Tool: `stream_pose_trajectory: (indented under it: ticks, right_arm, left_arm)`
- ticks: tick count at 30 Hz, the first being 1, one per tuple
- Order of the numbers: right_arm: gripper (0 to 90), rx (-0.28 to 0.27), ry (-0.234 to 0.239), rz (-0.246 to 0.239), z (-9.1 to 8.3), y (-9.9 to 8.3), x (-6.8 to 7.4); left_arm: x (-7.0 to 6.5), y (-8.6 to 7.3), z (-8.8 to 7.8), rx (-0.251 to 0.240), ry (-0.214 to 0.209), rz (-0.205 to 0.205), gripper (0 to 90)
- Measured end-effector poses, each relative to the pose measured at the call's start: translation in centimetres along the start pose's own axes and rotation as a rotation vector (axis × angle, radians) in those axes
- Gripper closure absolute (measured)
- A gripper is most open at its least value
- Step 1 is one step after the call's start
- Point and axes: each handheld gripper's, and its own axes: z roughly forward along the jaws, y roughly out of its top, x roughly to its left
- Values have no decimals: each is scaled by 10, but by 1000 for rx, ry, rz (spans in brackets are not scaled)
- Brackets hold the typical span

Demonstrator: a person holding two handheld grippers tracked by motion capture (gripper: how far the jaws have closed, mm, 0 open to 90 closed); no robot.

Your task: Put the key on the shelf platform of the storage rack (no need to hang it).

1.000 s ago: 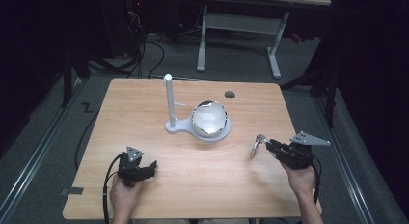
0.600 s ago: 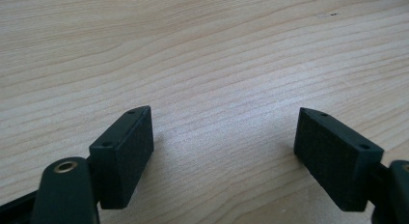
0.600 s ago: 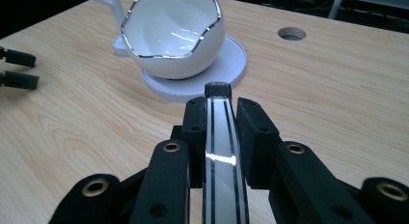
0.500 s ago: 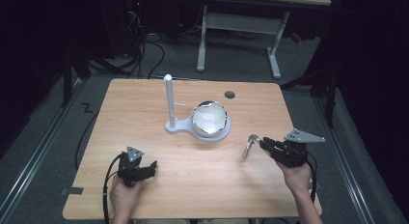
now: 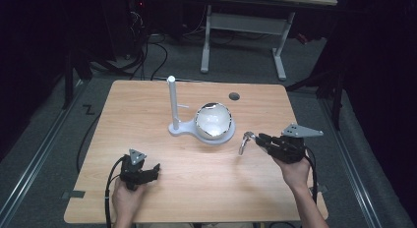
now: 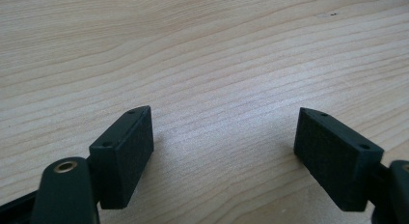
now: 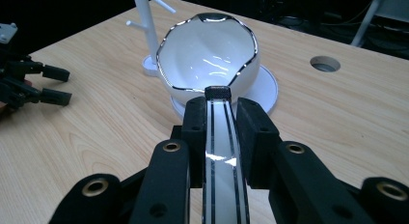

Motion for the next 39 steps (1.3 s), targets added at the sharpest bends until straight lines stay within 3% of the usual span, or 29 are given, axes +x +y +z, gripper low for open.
stream_pose_trajectory:
  ticks: [17,39]
  right_arm:
    - [754,-34,51,-25,14,38,5]
    - [754,-9,48,-38,49,73,6]
  left_arm:
    - [0,0,0,0,0,0,220]
    - [0,0,0,0,-1,-1,221]
